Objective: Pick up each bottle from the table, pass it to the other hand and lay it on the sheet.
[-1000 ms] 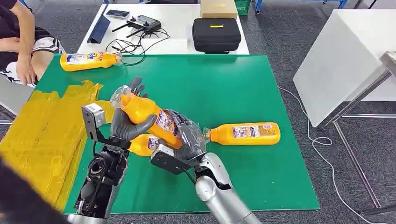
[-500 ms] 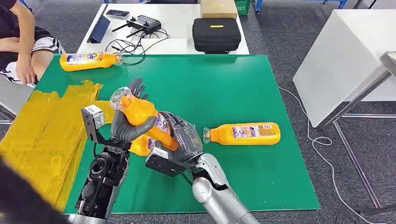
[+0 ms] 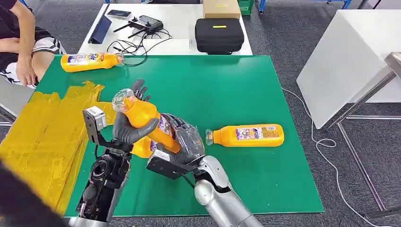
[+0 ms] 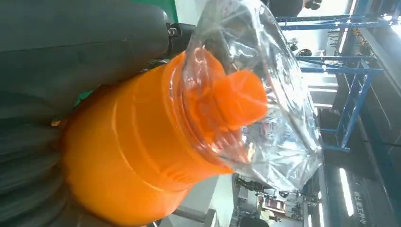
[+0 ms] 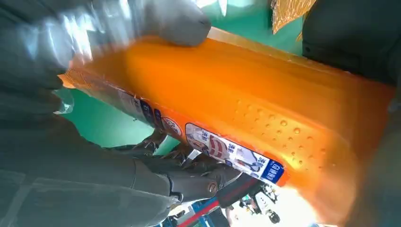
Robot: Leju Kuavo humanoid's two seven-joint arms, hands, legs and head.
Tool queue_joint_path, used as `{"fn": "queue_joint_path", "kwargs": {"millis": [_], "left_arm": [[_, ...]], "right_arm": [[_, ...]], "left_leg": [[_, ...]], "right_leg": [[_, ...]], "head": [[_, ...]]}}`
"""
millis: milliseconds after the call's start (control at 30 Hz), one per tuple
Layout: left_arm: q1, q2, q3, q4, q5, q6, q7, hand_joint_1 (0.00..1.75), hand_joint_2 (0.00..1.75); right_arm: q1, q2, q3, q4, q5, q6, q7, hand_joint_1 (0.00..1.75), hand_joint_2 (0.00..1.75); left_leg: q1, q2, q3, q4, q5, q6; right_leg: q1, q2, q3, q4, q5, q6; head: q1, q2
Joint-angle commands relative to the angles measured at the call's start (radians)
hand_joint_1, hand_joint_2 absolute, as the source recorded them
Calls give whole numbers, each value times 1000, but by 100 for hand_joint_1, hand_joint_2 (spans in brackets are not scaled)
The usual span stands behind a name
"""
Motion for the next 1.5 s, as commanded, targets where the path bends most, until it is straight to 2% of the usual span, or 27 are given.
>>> {"fn": "queue_joint_path", "kwargs": {"millis": [33, 67, 100, 133, 167, 367, 400, 467, 567, 600, 633, 733, 800, 833, 867, 1000, 1033, 1067, 1100, 1200, 1267, 1400, 1433, 1467, 1500], "left_arm": [[-89, 9, -31, 151, 4, 27, -19, 0, 175], [-90, 5, -19, 148, 12, 41, -28, 56, 175], [-89, 3, -12, 141, 16, 51, -33, 141, 175], [-84, 5, -7, 125, 17, 64, -35, 175, 175], [-80, 8, -5, 115, 17, 68, -35, 175, 175], [-79, 17, -3, 67, 10, 82, -37, 175, 175], [-82, 14, -4, 66, 10, 82, -33, 175, 175], [-90, 11, -6, 76, 9, 86, -31, 175, 175], [-98, 11, -5, 88, 11, 89, -34, 175, 175], [-99, 11, -4, 88, 12, 91, -35, 175, 175], [-99, 11, -2, 86, 11, 97, -36, 175, 175], [-89, 10, 5, 65, 8, 100, -37, 175, 175], [-83, 15, 11, 53, 6, 97, -37, 175, 175], [-81, 17, 15, 50, 5, 98, -38, 175, 175], [-80, 19, 19, 46, 5, 101, -38, 175, 175], [-81, 24, 22, 43, 5, 101, -39, 175, 175], [-81, 24, 22, 43, 5, 101, -39, 175, 175], [-78, 25, 25, 36, -2, 112, -43, 175, 175], [-75, 29, 35, 26, -17, 142, -53, 175, 175], [-70, 45, 57, -16, -131, 318, -67, 175, 175], [-64, 60, 79, -41, -144, 335, -67, 175, 175], [-93, 107, 70, 17, -557, 734, 1, 175, 175], [-104, 122, 66, 56, -742, 853, 45, 175, 175], [-106, 124, 69, 68, -782, 878, 51, 175, 175], [-92, 101, 154, 35, -996, 920, 111, 175, 175]], "right_arm": [[-27, -21, 94, 48, 2, -21, -7, 175, 175], [-26, -24, 90, 51, 0, -25, -7, 175, 175], [-25, -25, 87, 52, -2, -28, -8, 175, 175], [-23, -26, 81, 55, -5, -35, -10, 175, 175], [-22, -26, 78, 54, -7, -40, -14, 175, 175], [-23, -43, 45, 17, -22, -80, -8, 175, 175], [-21, -45, 41, 12, -23, -82, -7, 175, 175], [-16, -48, 37, 9, -25, -90, -8, 175, 175], [-13, -48, 31, 5, -28, -97, -6, 175, 175], [-10, -48, 29, 0, -29, -100, -4, 175, 175], [-7, -49, 26, -7, -28, -101, -2, 175, 175], [4, -54, 16, -30, -32, -106, -2, 175, 175], [13, -57, 10, -49, -37, -132, -20, 175, 175], [16, -56, 7, -58, -37, -152, -27, 17, 175], [19, -56, 5, -69, -40, -159, -30, 0, 175], [18, -55, 3, -77, -41, -165, -32, 0, 175], [18, -55, 3, -77, -41, -165, -32, 0, 0], [28, -59, -2, -98, -44, -178, -35, 0, 0], [36, -64, -8, -121, -47, -191, -38, 0, 0], [62, -84, -24, -193, -33, -216, -22, 0, 0], [75, -98, -28, -225, 0, -228, 2, 0, 0], [95, -106, -56, -252, 100, -223, 64, 0, 0], [100, -104, -68, -260, 120, -214, 68, 0, 175], [101, -103, -72, -261, 126, -213, 69, 0, 175], [100, -101, -75, -260, 136, -210, 71, 0, 175]], "left_leg": [[0, -1, 5, -2, -1, -1], [0, -1, 7, -2, -1, -1], [0, -1, 9, -3, -2, -1], [0, -1, 9, -2, -2, -1], [0, -1, 4, -1, -1, 0], [0, -1, 8, -1, -2, -1], [0, -1, 3, -1, -1, 0], [0, -1, 6, -1, -2, 0], [0, -1, 2, -1, 0, 0], [0, -1, 6, -1, -1, 0], [0, -1, 2, -1, 0, 0], [0, -1, 5, -1, -1, -1], [0, -1, 2, -1, 0, 0], [0, -1, 4, -1, -1, 0], [0, 0, 2, -1, 0, 0], [0, 1, 6, -1, -2, -1], [0, 0, 3, -1, -1, 0], [0, -1, 6, -1, -1, -1], [0, -1, 2, -1, 0, 0], [0, 1, 5, -1, -1, 0], [0, 1, 5, -1, -1, 0], [0, 1, 5, -2, -1, -1], [0, 1, 7, -2, -2, -1], [0, 0, 4, -2, 0, -1], [0, 1, 4, -2, 0, 0]], "right_leg": [[0, -3, 6, -1, -2, 0], [0, -4, 8, -1, -2, 0], [0, -4, 9, -1, -2, 0], [0, -4, 9, -1, -3, 0], [0, -3, 4, -1, -1, 0], [1, -3, 8, -1, -3, 0], [0, -2, 3, 0, -1, 0], [0, -4, 7, 0, -3, 0], [0, -2, 2, -1, -1, 0], [0, -4, 6, 0, -2, 0], [0, -2, 2, 0, -1, 0], [0, -3, 6, -1, -2, 0], [0, -2, 3, -1, -1, 0], [0, -2, 4, -1, -1, 0], [0, -1, 2, -1, -1, 0], [0, -1, 5, 0, -2, 0], [0, -2, 3, 0, -1, 0], [0, -3, 6, 0, -2, 0], [0, -2, 2, 0, -1, 0], [0, -1, 5, 0, -1, 0], [0, -1, 4, -1, -2, 0], [0, -1, 5, -1, -1, 0], [1, -2, 6, -1, -2, 0], [0, -2, 4, -1, -1, 0], [0, -1, 3, -1, -1, 0]], "head": [[0, 0], [0, 0], [0, 0], [0, 0], [0, 0], [0, 0], [0, 0], [0, 0], [0, 0], [0, 0], [0, 0], [0, 0], [0, 0], [0, 0], [0, 0], [0, 0], [0, 0], [0, 0], [0, 0], [0, 0], [0, 0], [0, 0], [0, 0], [0, 0], [0, 0]]}}
